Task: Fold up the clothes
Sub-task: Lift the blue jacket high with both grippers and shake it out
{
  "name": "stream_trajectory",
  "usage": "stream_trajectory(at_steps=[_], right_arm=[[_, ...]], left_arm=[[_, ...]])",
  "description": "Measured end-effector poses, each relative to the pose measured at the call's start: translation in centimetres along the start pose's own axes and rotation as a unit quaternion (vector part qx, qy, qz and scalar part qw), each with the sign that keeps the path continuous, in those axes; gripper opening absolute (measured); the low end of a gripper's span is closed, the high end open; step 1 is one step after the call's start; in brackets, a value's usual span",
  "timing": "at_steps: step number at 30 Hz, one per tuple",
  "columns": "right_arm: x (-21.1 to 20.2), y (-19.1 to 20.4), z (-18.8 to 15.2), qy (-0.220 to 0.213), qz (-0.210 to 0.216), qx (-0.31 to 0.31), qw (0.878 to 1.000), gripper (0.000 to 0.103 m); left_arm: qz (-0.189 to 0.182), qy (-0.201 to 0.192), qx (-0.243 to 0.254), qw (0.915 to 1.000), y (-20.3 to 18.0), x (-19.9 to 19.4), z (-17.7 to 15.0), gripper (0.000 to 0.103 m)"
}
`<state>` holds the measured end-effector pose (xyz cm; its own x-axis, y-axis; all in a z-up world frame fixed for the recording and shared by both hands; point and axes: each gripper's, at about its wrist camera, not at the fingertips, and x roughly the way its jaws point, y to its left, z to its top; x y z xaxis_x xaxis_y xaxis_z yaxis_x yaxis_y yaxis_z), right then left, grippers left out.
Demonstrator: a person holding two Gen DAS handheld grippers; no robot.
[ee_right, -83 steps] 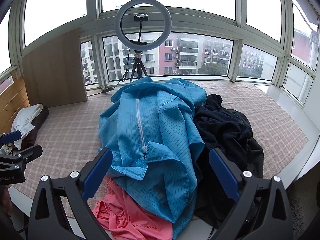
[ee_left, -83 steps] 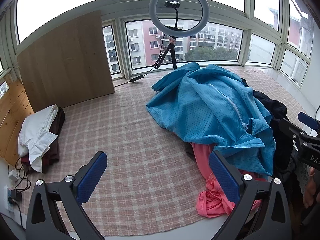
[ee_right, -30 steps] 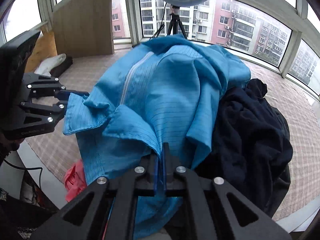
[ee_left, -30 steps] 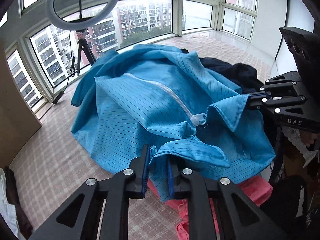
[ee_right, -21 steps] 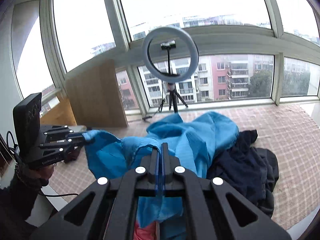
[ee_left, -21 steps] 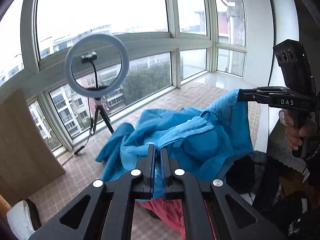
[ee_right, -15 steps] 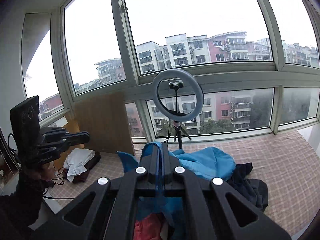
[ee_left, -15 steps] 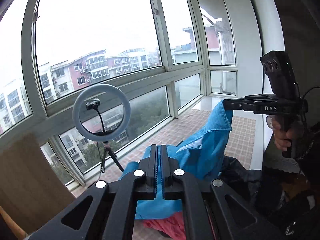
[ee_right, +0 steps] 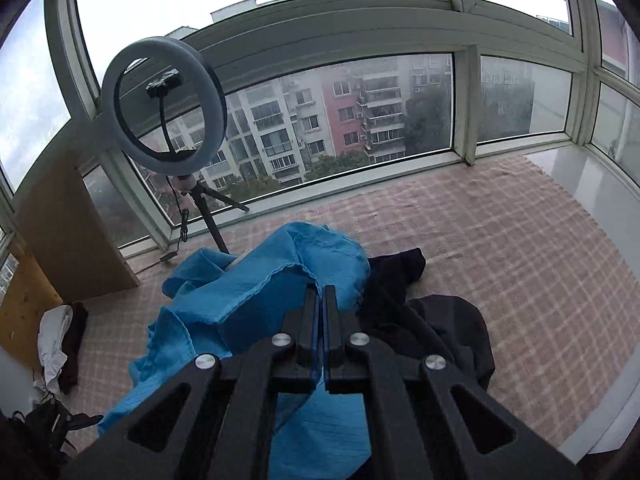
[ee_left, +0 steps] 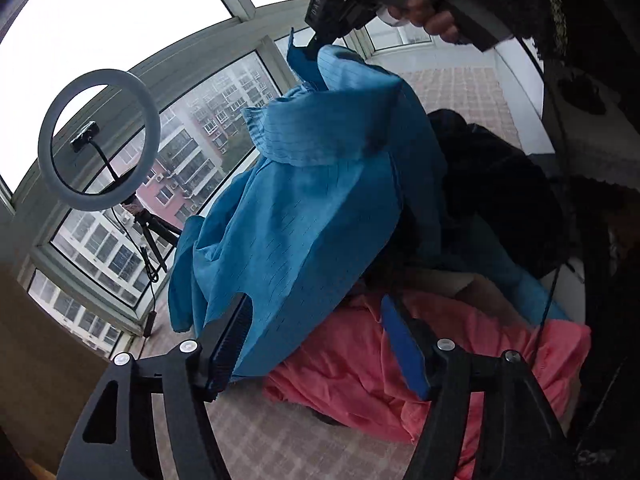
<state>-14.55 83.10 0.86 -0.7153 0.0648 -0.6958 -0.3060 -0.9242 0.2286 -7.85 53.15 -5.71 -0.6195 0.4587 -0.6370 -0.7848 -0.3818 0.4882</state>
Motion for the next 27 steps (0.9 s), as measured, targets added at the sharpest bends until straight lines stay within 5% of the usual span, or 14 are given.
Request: stream_trajectory(at_steps=[2,6,7,8,10,12,15,19,23,27], right_arm=[[1.6,-0.9,-0.2,0.014,0.000,0.008,1.000,0.001],[2.6,-1.6,-0.9,0.027,0.019,0.007,0.999,0.001],[2.7,-1.6,-1.0,0.033,0.031,0.003,0.999,0.001],[2.6,-1.5,-1.2,0.035,0.032,0.000,0.999,0.002],[1.8,-1.6,-1.7,0.039,0.037,-0.003,0.999,0.006],[0.3,-1.7,-2.4,0.038,0.043,-0.005,0.998,0.028],[-4.4,-1.8,-5.2,-0.020,0.049,-0.010,0.999,0.055],[-7.7,1.2,-11.1,-0.027,0.064,-0.041,0.997,0.059],[-5.8,6.1,-15.7,0.008,0.102,-0.063,0.993,0.061],[-2.7,10.0,-16.8,-0.002,-0.010,-0.121,0.993,0.063]], left_arm=[[0.019,-0.007,0.010,0.9997,0.0,0.7,0.6,0.066],[-0.020,-0.006,-0.012,0.9997,1.9,2.0,1.5,0.067],[-0.032,0.004,-0.016,0.9993,2.3,2.6,1.7,0.056],[-0.044,0.013,-0.021,0.9987,2.6,3.2,2.0,0.024],[-0.063,0.030,-0.035,0.9969,3.5,4.1,2.4,0.002],[-0.065,0.023,-0.071,0.9951,5.8,3.2,2.7,0.002],[-0.047,0.010,-0.139,0.9891,11.0,1.4,3.3,0.002],[-0.026,-0.007,-0.160,0.9868,14.0,-0.1,4.4,0.001],[-0.006,-0.024,-0.171,0.9850,16.4,-1.4,5.5,0.001],[-0.008,-0.027,-0.178,0.9835,17.1,-1.4,5.8,0.001]])
